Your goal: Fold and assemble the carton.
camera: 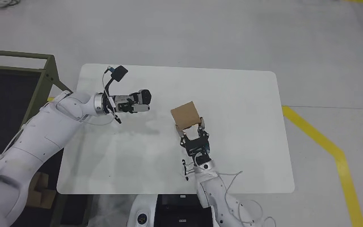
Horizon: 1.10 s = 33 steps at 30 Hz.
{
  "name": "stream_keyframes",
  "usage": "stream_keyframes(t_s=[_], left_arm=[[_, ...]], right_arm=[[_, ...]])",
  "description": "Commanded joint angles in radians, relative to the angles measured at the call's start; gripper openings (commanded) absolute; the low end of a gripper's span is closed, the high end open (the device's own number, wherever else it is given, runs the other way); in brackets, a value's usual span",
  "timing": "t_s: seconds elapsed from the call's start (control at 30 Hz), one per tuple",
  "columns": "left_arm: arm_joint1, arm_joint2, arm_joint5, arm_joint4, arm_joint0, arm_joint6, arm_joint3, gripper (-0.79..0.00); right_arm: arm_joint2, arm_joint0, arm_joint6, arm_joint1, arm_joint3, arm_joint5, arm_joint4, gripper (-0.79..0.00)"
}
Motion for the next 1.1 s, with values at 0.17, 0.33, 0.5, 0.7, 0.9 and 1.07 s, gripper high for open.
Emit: stream_keyframes(t_s=[0.17, 0.33, 0.5, 0.7, 0.9, 1.07], left_arm=[[0.002, 0.008, -0.002, -0.004, 0.001, 0.002, 0.002, 0.000], [0.002, 0.008, -0.002, -0.004, 0.001, 0.002, 0.002, 0.000], [0.002, 0.008, -0.002, -0.004, 0.001, 0.002, 0.002, 0.000], [0.003, -0.027, 0.024, 0.043, 0.035, 0.070, -0.029, 0.000], [0.018, -0.079, -0.010, 0.054, 0.090, 0.100, -0.037, 0.000], [0.024, -0.096, -0.017, 0.049, 0.112, 0.103, -0.037, 0.000]], right_arm=[[0.017, -0.021, 0.043, 0.010, -0.033, -0.037, -0.026, -0.785], [0.017, -0.021, 0.043, 0.010, -0.033, -0.037, -0.026, -0.785], [0.017, -0.021, 0.043, 0.010, -0.033, -0.037, -0.026, -0.785], [0.036, -0.088, -0.082, 0.025, -0.139, -0.073, -0.026, -0.785], [0.090, -0.173, -0.165, 0.055, -0.301, -0.246, 0.000, -0.785], [0.114, -0.257, -0.164, 0.076, -0.476, -0.316, -0.019, -0.785]])
